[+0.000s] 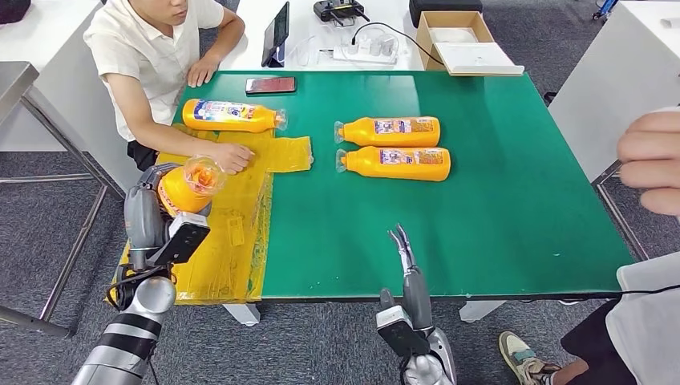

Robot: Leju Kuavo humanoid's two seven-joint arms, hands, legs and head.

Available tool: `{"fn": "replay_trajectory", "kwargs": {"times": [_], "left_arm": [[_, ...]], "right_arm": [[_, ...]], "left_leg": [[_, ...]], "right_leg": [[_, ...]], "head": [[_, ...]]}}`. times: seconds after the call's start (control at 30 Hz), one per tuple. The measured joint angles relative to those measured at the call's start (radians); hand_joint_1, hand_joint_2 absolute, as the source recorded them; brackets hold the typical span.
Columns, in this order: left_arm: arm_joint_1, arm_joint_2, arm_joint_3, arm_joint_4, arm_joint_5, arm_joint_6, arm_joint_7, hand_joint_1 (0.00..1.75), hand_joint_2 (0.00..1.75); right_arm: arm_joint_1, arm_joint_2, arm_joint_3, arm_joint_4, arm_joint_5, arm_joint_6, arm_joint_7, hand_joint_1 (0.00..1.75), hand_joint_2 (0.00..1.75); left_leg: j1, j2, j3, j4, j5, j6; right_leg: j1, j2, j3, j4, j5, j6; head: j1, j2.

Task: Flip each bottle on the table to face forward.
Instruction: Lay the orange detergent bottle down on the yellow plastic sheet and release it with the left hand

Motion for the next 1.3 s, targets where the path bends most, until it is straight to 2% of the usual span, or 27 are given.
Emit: {"fn": "replay_trajectory", "kwargs": {"times": [0.03, 0.1, 0.23, 0.3, 0.47, 0.57, 0.63, 0.67, 0.73, 0.77, 0.8, 0.93, 1.03, 1.17, 1.3], "left_arm": [[-0.001, 0.002, -0.001, 0.002, -0.006, 0.002, 0.003, 0.88, 1.75], [-0.006, 0.006, -0.006, 0.010, -0.050, 0.009, 0.022, 0.99, 1.75], [-0.042, 0.015, -0.047, 0.084, -0.294, -0.029, 0.125, 1.48, 1.75], [-0.072, 0.016, -0.081, 0.157, -0.407, -0.070, 0.183, 1.60, 1.75], [-0.159, 0.014, -0.162, 0.380, -0.570, -0.122, 0.305, 1.72, 1.75], [-0.204, 0.013, -0.183, 0.491, -0.581, -0.161, 0.326, 1.71, 1.75], [-0.231, 0.013, -0.191, 0.548, -0.585, -0.190, 0.331, 1.54, 1.75], [-0.242, 0.013, -0.195, 0.571, -0.589, -0.202, 0.334, 1.21, 1.75], [-0.265, 0.013, -0.202, 0.610, -0.592, -0.225, 0.339, 0.42, 1.75], [-0.275, 0.013, -0.204, 0.626, -0.589, -0.238, 0.341, 0.11, 1.75], [-0.284, 0.012, -0.205, 0.640, -0.584, -0.254, 0.340, 0.01, 1.75], [-0.314, 0.012, -0.205, 0.680, -0.535, -0.343, 0.302, 0.00, 1.75], [-0.328, 0.013, -0.193, 0.692, -0.452, -0.425, 0.221, 0.00, 1.75], [-0.329, 0.014, -0.152, 0.689, -0.305, -0.530, 0.068, 0.00, 0.00], [-0.302, 0.022, -0.114, 0.648, -0.153, -0.669, -0.085, 0.00, 0.00]], "right_arm": [[0.001, 0.000, -0.003, -0.002, 0.000, 0.000, 0.000, 0.00, 0.00], [0.003, 0.000, -0.007, -0.005, 0.000, 0.002, 0.000, 0.00, 0.00], [0.002, 0.002, -0.009, -0.007, 0.008, 0.024, 0.000, 0.00, 0.00], [-0.002, 0.007, -0.009, -0.007, 0.017, 0.040, 0.000, 0.00, 0.00], [-0.022, 0.024, -0.007, 0.002, 0.034, 0.064, 0.000, 0.00, 0.00], [-0.032, 0.033, -0.002, 0.012, 0.035, 0.069, 0.000, 0.00, 0.00], [-0.037, 0.038, 0.002, 0.020, 0.034, 0.070, 0.000, 0.00, 0.00], [-0.038, 0.040, 0.003, 0.024, 0.033, 0.071, 0.000, 0.00, 0.00], [-0.039, 0.043, 0.004, 0.031, 0.029, 0.072, 0.000, 0.00, 0.00], [-0.040, 0.044, 0.006, 0.034, 0.027, 0.072, 0.000, 0.00, 0.00], [-0.041, 0.045, 0.008, 0.036, 0.024, 0.072, 0.000, 0.00, 0.00], [-0.042, 0.045, 0.014, 0.047, 0.010, 0.070, 0.000, 0.00, 0.00], [-0.043, 0.045, 0.021, 0.054, -0.003, 0.066, 0.000, 0.00, 0.00], [-0.044, 0.040, 0.028, 0.060, -0.017, 0.062, 0.000, 0.00, 0.00], [-0.047, 0.034, 0.037, 0.064, -0.030, 0.062, 0.000, 0.00, 0.00]], "left_leg": [[0.000, 0.000, 0.000, 0.000, 0.000, 0.000], [0.000, 0.000, 0.000, 0.000, 0.000, 0.000], [0.000, -0.001, 0.000, 0.000, 0.000, 0.000], [0.000, -0.001, 0.000, 0.000, 0.000, 0.000], [0.000, 0.000, 0.000, 0.000, 0.000, 0.000], [0.000, 0.000, 0.000, 0.000, 0.000, 0.000], [0.000, 0.000, 0.000, 0.000, 0.000, 0.000], [0.000, 0.000, 0.000, 0.000, 0.000, 0.000], [0.000, -0.001, 0.000, 0.000, 0.000, 0.000], [0.000, -0.001, 0.000, 0.000, 0.000, 0.000], [0.000, -0.001, 0.000, 0.000, 0.000, 0.000], [0.000, -0.001, 0.003, 0.000, 0.000, 0.000], [0.000, -0.001, 0.005, 0.000, 0.000, 0.000], [0.000, -0.004, 0.008, 0.000, 0.000, 0.000], [0.000, -0.004, 0.008, 0.000, 0.001, 0.000]], "right_leg": [[0.000, 0.000, 0.000, 0.000, 0.000, 0.000], [0.000, 0.000, 0.000, 0.000, 0.000, 0.000], [0.000, 0.000, 0.000, 0.000, 0.000, 0.000], [0.000, 0.000, 0.000, 0.000, 0.000, 0.000], [0.000, 0.000, 0.000, 0.000, 0.000, 0.000], [0.000, 0.000, 0.000, 0.000, 0.000, 0.000], [0.000, 0.000, 0.000, 0.000, 0.000, 0.000], [0.000, 0.000, 0.000, 0.000, 0.000, 0.000], [0.000, 0.000, 0.001, 0.000, 0.000, 0.000], [0.000, 0.000, 0.001, 0.000, 0.000, 0.000], [0.000, 0.000, 0.001, 0.000, 0.000, 0.000], [0.000, 0.000, 0.004, 0.000, 0.000, 0.000], [0.000, 0.000, 0.007, 0.000, 0.000, 0.000], [0.000, -0.001, 0.009, 0.000, 0.000, 0.000], [0.000, -0.001, 0.010, 0.000, 0.000, 0.000]], "head": [[0.000, 0.000], [0.000, 0.000], [0.000, 0.000], [0.000, 0.000], [0.000, 0.000], [0.000, 0.000], [0.000, 0.000], [0.000, 0.000], [0.000, 0.000], [0.000, 0.000], [0.000, 0.000], [0.000, 0.000], [0.000, 0.000], [0.000, 0.000], [0.000, 0.000]]}}
